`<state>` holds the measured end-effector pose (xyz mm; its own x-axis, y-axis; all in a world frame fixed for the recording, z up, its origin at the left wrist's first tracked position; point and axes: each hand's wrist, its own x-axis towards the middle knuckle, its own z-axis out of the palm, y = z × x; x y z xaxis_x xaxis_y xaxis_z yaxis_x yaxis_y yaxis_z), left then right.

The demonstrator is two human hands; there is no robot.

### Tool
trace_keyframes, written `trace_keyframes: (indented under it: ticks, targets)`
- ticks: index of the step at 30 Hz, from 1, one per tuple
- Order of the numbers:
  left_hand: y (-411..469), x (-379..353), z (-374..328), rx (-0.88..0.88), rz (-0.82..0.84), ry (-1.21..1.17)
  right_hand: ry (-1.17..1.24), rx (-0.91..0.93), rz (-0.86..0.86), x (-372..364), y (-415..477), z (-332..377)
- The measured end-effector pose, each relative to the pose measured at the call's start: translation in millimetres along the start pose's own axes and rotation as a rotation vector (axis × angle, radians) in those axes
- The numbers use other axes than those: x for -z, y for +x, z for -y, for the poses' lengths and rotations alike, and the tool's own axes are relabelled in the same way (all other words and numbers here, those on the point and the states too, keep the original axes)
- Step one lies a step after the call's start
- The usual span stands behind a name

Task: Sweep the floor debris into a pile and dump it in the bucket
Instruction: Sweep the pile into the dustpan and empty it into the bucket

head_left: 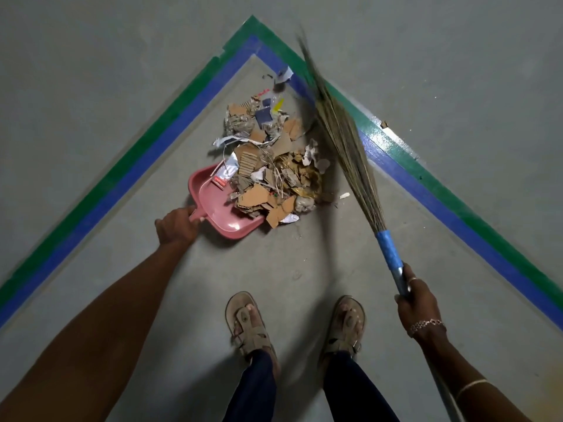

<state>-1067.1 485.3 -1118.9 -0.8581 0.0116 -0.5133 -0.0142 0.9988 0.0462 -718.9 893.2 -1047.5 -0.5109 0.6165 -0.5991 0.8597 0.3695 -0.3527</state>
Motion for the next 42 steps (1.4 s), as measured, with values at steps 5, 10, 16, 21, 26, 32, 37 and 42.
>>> trace_keyframes:
  ticks: [5,10,16,21,26,32,37,42]
  targets:
    - [1.3,-4.6,3.5,0.003,0.002,-0.007,-0.124,-0.020,0.168,-6.8,33.9,20.3]
    - [2.7,-5.6,0.2,0.052,0.012,-0.040,-0.201,0.055,0.287,-17.3,30.5,23.5]
    - [-7.7,-3.7,-7.4,0.125,-0.017,-0.095,-0.223,0.107,0.373,-28.5,2.0,22.4]
    - [-14.7,-4.0,-14.3,0.215,-0.013,-0.178,-0.189,0.137,0.374,-32.0,-12.8,14.2]
    - [-26.4,-5.9,-12.5,0.187,-0.015,-0.269,-0.202,0.173,0.319,-23.1,-23.1,14.8]
    - [-53.9,8.5,-14.2,0.169,0.008,-0.386,-0.166,0.113,0.274,4.7,-48.4,9.2]
    - [-93.5,44.9,-20.4,0.206,-0.008,-0.464,-0.152,0.125,0.256,46.8,-83.3,26.0]
    - [-145.2,92.9,-31.3,0.264,-0.025,-0.482,-0.174,0.090,0.221,96.5,-122.6,49.1]
